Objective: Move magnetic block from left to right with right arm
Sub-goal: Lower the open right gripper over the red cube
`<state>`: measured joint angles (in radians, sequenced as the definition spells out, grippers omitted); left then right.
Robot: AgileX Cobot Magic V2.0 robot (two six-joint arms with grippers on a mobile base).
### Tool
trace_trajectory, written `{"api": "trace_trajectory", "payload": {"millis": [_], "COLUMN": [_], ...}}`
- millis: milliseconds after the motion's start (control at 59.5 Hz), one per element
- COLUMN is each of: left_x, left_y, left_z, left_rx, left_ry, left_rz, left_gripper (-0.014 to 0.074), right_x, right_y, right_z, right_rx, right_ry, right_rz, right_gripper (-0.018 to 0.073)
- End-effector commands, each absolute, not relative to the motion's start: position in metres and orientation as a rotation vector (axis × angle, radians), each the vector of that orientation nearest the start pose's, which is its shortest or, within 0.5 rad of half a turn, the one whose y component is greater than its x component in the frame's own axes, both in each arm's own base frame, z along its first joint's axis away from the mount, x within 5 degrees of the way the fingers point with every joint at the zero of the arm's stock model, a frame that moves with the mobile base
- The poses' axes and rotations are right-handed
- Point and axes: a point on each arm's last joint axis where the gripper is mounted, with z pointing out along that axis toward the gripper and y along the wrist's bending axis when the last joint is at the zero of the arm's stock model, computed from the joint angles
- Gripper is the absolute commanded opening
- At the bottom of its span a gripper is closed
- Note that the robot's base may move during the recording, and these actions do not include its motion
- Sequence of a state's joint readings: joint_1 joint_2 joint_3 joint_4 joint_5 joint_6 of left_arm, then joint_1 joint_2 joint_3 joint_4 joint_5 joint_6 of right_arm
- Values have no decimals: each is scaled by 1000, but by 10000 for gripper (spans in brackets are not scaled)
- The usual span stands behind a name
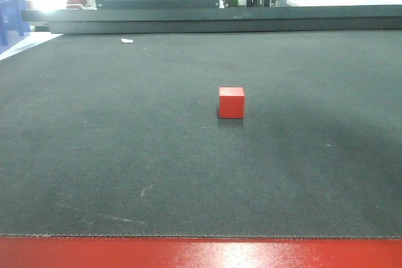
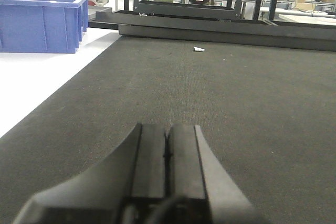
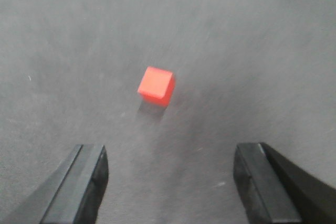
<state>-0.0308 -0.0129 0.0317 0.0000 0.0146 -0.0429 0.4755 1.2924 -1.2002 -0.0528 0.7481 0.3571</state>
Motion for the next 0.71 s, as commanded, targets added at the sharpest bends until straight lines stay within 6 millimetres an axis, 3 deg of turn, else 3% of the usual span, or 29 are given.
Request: {"api": "trace_trajectory", "payload": {"millis": [0, 303, 689], "left_x": [55, 55, 55], "left_y": [-2, -2, -2], "left_z": [207, 207, 207], "left_rx": [-9, -9, -9], "left_ry": [1424, 1424, 1424], "left_rz": [-68, -68, -68], "left_gripper": [-116, -116, -116], "right_x": [269, 326, 373], "right_y": [145, 195, 222], "right_z": [376, 349, 309], "right_rx": [-121, -12, -9], "right_ry": [2338, 2510, 2569], "right_rz": [327, 236, 187], "right_gripper": [593, 593, 593]}}
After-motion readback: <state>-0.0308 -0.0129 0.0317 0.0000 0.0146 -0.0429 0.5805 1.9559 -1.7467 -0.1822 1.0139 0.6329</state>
